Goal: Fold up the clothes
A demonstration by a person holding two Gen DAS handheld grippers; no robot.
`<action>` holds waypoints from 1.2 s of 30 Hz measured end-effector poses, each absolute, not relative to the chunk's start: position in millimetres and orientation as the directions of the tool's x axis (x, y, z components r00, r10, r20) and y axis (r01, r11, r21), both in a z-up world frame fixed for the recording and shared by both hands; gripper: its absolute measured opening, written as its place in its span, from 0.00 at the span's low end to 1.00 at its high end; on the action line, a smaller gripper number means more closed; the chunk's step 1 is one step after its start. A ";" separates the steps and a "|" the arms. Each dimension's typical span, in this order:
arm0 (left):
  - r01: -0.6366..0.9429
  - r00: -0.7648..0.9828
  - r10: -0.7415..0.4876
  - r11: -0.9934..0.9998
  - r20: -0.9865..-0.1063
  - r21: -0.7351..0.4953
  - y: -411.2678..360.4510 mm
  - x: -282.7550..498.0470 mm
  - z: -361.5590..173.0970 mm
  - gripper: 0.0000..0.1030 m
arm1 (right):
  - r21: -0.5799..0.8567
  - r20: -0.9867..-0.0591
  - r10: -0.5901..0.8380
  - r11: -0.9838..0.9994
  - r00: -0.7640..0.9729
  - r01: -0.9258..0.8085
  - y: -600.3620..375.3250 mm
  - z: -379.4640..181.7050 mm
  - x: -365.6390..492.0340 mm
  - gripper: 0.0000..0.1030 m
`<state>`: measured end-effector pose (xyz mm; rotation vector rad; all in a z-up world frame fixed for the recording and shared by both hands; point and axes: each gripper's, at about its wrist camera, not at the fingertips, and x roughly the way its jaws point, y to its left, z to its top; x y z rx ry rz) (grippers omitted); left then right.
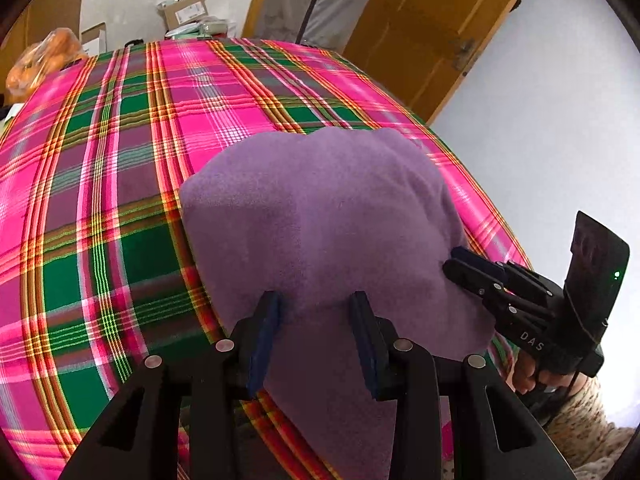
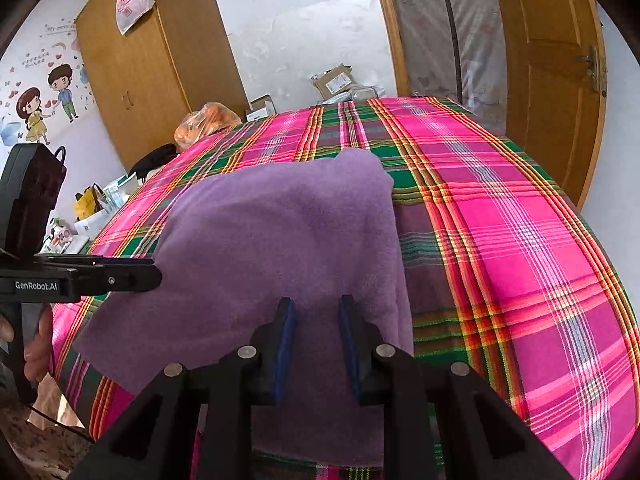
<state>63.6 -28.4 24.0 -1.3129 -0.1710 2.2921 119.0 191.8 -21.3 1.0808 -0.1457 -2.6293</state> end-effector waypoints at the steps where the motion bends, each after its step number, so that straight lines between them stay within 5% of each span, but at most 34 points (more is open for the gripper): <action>1: -0.346 -0.416 0.467 -0.875 -0.780 -0.340 -28.4 64.2 26.0 0.36 | 0.203 -0.676 -0.302 -0.953 -0.673 0.223 191.7 -18.8 120.5 0.22; 7: -0.434 -0.416 0.532 -0.829 -0.737 -0.352 -25.5 89.0 38.6 0.37 | 0.215 -0.670 -0.316 -0.949 -0.672 0.231 188.5 -13.2 139.3 0.22; 17: -0.501 -0.466 0.464 -0.840 -0.753 -0.208 -7.1 101.6 28.3 0.36 | 0.210 -0.665 -0.318 -0.948 -0.676 0.239 192.4 -22.8 142.3 0.20; 36: -0.471 -0.525 0.442 -0.863 -0.728 -0.184 -3.4 111.3 26.1 0.36 | 0.199 -0.615 -0.297 -0.955 -0.730 0.221 190.8 -29.0 156.1 0.20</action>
